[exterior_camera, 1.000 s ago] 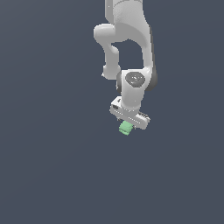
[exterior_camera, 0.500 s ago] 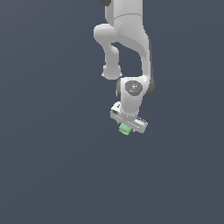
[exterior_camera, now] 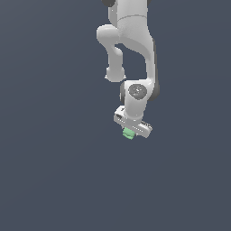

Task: Pick up the object and move it to a goal position.

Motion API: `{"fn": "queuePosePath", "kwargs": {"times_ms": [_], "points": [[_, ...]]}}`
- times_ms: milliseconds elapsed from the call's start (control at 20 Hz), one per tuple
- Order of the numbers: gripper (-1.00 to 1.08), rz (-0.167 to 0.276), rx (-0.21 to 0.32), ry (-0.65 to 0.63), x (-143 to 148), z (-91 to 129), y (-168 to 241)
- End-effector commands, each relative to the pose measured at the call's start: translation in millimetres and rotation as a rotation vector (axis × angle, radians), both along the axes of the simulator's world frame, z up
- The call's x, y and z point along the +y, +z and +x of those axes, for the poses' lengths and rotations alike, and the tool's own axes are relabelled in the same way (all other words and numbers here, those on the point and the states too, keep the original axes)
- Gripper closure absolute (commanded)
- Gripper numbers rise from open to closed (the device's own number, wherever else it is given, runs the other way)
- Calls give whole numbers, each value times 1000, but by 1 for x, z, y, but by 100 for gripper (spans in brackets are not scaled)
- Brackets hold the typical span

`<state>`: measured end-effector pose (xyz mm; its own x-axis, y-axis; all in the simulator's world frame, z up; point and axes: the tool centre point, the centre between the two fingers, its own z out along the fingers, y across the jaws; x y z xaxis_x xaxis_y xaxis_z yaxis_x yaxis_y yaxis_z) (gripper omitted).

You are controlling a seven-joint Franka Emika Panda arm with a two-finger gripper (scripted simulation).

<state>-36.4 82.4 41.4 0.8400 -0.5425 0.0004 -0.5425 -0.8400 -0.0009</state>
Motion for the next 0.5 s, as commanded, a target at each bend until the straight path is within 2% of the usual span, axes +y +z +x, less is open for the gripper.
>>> {"fn": "queuePosePath", "kwargs": {"times_ms": [0, 250, 450], "points": [[108, -1, 1, -1, -1, 0, -1], [108, 0, 0, 0, -3, 1, 0], [108, 0, 0, 0, -18, 5, 3]]}}
